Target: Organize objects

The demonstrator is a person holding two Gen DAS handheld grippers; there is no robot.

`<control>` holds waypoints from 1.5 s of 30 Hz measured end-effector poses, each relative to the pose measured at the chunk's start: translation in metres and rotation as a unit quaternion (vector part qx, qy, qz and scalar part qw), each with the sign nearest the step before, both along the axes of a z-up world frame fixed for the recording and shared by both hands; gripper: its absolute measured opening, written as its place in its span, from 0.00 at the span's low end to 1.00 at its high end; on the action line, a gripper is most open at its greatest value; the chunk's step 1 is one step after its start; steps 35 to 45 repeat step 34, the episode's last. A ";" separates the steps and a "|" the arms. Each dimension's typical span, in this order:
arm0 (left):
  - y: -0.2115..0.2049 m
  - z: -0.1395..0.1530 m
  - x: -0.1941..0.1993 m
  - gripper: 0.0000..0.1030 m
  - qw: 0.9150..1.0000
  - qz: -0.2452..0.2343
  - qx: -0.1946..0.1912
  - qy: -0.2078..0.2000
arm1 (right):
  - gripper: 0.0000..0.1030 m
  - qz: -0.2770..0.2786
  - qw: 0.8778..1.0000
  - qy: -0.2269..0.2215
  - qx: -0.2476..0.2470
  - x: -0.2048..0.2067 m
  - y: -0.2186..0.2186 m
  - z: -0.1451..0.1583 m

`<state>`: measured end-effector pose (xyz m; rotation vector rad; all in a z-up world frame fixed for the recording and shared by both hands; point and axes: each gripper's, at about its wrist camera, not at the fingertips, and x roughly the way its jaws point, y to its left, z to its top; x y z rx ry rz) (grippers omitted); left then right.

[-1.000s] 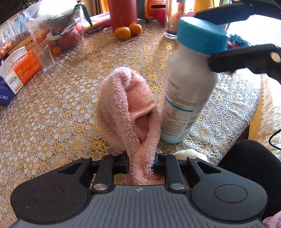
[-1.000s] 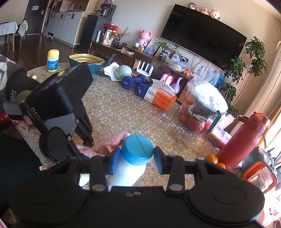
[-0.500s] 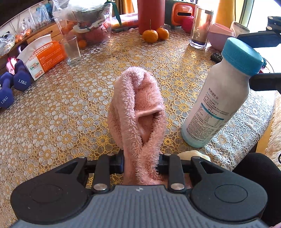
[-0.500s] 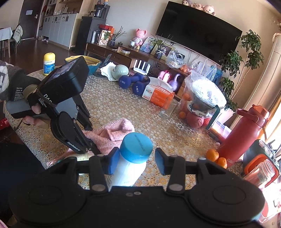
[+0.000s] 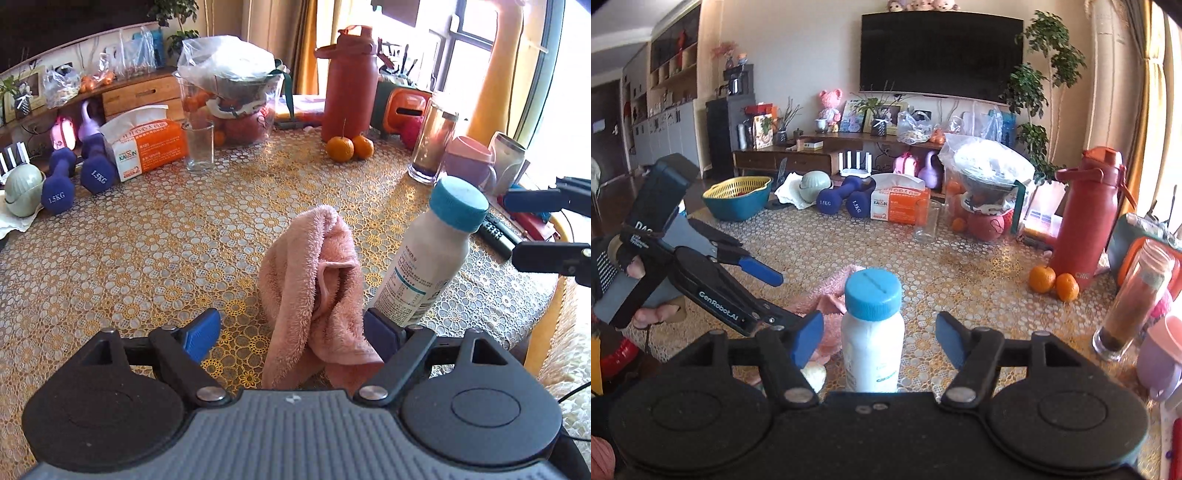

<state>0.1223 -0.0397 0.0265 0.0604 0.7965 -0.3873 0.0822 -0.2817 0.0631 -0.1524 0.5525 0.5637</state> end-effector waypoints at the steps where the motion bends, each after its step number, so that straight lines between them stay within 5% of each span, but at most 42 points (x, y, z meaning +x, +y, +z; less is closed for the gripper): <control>1: 0.001 0.002 -0.005 0.86 1.000 0.004 -0.004 -0.004 | 0.68 -0.007 1.000 0.002 0.008 -0.003 -0.001 -0.002; 4: 0.002 0.009 -0.023 1.00 1.000 0.015 -0.013 -0.023 | 0.70 -0.029 0.999 0.003 0.028 -0.013 -0.003 -0.007; 20: -0.021 0.026 -0.095 1.00 0.997 0.017 -0.021 -0.072 | 0.73 -0.085 0.994 -0.008 0.066 -0.060 0.001 -0.022; 45: -0.031 0.022 -0.106 1.00 0.997 0.015 -0.001 -0.077 | 0.73 -0.097 0.993 -0.011 0.068 -0.078 0.003 -0.028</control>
